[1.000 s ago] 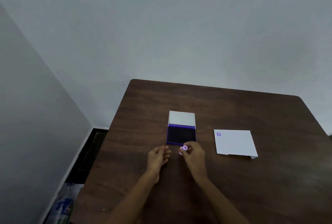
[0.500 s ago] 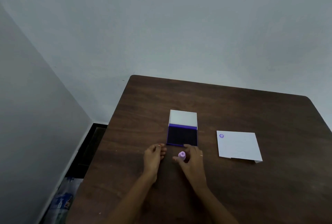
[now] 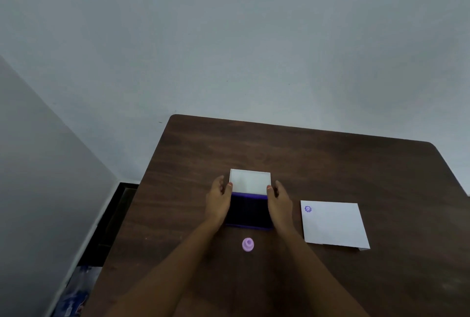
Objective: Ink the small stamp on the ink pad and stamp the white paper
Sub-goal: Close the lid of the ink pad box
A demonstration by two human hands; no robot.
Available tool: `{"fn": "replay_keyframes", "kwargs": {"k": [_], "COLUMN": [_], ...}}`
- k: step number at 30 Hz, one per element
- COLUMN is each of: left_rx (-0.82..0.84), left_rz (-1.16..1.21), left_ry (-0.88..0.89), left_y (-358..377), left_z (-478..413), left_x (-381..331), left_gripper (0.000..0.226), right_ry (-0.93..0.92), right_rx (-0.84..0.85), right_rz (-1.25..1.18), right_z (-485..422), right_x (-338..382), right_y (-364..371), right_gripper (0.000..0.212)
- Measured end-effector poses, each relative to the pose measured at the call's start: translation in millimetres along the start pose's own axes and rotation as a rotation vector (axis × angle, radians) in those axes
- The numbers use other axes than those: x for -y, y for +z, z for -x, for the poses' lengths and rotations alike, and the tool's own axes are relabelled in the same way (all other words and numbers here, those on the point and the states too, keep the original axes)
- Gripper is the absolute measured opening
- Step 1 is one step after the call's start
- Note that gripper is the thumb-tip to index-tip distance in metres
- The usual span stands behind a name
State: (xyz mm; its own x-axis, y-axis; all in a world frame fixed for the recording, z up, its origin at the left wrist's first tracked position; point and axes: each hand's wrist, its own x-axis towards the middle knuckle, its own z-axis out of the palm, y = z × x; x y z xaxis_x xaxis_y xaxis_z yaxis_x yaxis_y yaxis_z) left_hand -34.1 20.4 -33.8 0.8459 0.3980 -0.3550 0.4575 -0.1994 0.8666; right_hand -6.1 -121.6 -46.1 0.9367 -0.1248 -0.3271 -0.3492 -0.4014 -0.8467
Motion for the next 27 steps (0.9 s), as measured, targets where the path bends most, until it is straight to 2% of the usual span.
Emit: {"fn": "replay_keyframes", "kwargs": {"k": [7,14,20,23,27], "left_rx": [-0.007,0.012,0.005,0.023,-0.011], "left_rz": [-0.001,0.102,0.081,-0.005,-0.037], "left_ry": [-0.019,-0.080,0.018,0.078,0.154], "left_y": [21.9,13.1,2.0,-5.8,-13.2], "left_z": [-0.4,-4.9,6.5,15.2,29.0], "left_x": [-9.8,-14.2,-24.2,-24.6,-21.4], "left_gripper": [0.041,0.040,0.041,0.046,0.034], "right_ry": [-0.040,0.057,0.024,-0.065,-0.145], "right_rx": [0.058,0.039,-0.018,-0.062,-0.083], "right_rz": [0.021,-0.147,-0.213,-0.144,-0.050], "right_z": [-3.7,-11.1,-7.4,2.2,21.6], "right_x": [0.9,9.8,16.3,17.3,12.5], "right_y": [11.5,-1.6,-13.6,-17.5,-19.9], "right_gripper": [0.045,0.039,0.039,0.034,0.027]}}
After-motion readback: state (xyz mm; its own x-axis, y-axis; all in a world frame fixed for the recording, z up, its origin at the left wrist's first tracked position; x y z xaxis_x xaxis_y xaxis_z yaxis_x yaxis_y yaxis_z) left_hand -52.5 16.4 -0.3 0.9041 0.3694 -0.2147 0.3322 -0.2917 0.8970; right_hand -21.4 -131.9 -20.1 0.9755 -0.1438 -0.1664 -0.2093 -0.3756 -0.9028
